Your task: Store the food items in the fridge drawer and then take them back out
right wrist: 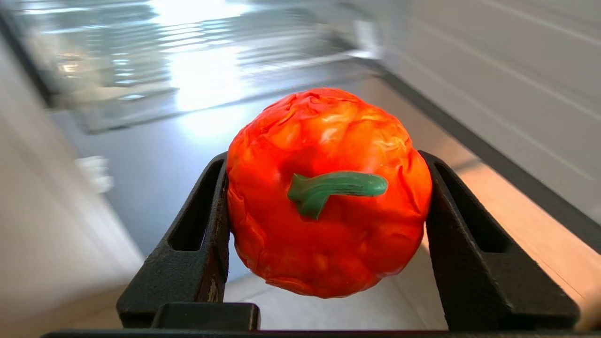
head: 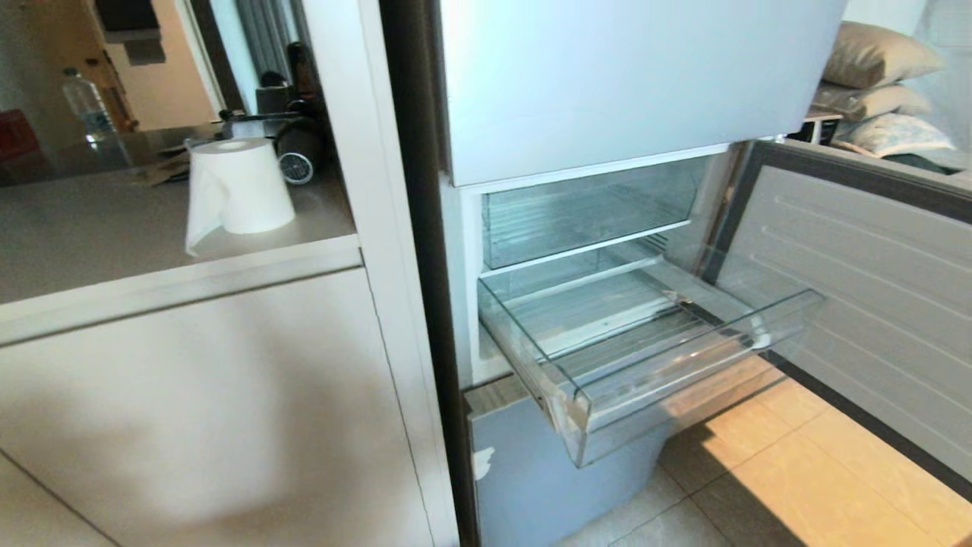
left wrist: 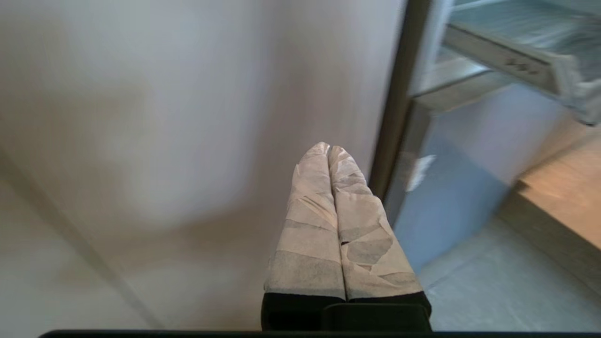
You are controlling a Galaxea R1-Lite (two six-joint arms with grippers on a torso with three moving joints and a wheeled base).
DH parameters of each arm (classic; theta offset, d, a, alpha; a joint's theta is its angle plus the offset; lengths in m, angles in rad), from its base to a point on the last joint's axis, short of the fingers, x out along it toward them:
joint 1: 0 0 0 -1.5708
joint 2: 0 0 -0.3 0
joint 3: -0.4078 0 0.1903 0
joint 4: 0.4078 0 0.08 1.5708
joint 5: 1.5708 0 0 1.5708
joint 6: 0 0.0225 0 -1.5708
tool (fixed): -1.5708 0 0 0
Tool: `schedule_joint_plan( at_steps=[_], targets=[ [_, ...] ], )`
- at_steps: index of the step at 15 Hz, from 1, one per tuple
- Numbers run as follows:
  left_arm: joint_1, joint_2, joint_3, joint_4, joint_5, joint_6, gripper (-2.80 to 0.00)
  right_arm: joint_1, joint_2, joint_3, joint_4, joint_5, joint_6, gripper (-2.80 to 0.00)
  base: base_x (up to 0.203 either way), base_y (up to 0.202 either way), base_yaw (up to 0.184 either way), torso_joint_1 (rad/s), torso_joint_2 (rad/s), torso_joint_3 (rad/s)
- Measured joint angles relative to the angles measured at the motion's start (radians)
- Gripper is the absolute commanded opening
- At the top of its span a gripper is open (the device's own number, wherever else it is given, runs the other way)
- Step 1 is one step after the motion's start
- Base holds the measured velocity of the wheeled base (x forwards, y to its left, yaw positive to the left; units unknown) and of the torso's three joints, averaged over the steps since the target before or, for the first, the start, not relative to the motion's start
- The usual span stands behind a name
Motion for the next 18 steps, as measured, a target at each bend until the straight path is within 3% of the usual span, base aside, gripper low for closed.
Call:
schedule_joint_plan(
  at_steps=[9,13,16,18],
  targets=[
    [0.0,0.0,0.0,0.0,0.0,0.0,-2.8,0.0,0.0,0.0,0.0,0.0,0.006,-2.8,0.003,0.009,-0.169,0.003,0.0,0.001],
    [0.0,0.0,0.0,0.0,0.0,0.0,-2.8,0.0,0.057,-0.014,0.001,-0.001,0.018,-2.8,0.001,0.001,-0.019,0.002,0.0,0.002],
    [0.0,0.0,0.0,0.0,0.0,0.0,-2.8,-0.009,0.236,-0.127,-0.003,0.001,0.167,-2.8,0.0,0.0,0.0,0.0,0.0,0.0],
    [0.0,0.0,0.0,0.0,0.0,0.0,-2.8,-0.065,0.397,-0.204,-0.005,-0.003,0.28,-2.8,0.0,0.0,0.0,0.0,0.0,0.0]
  ],
)
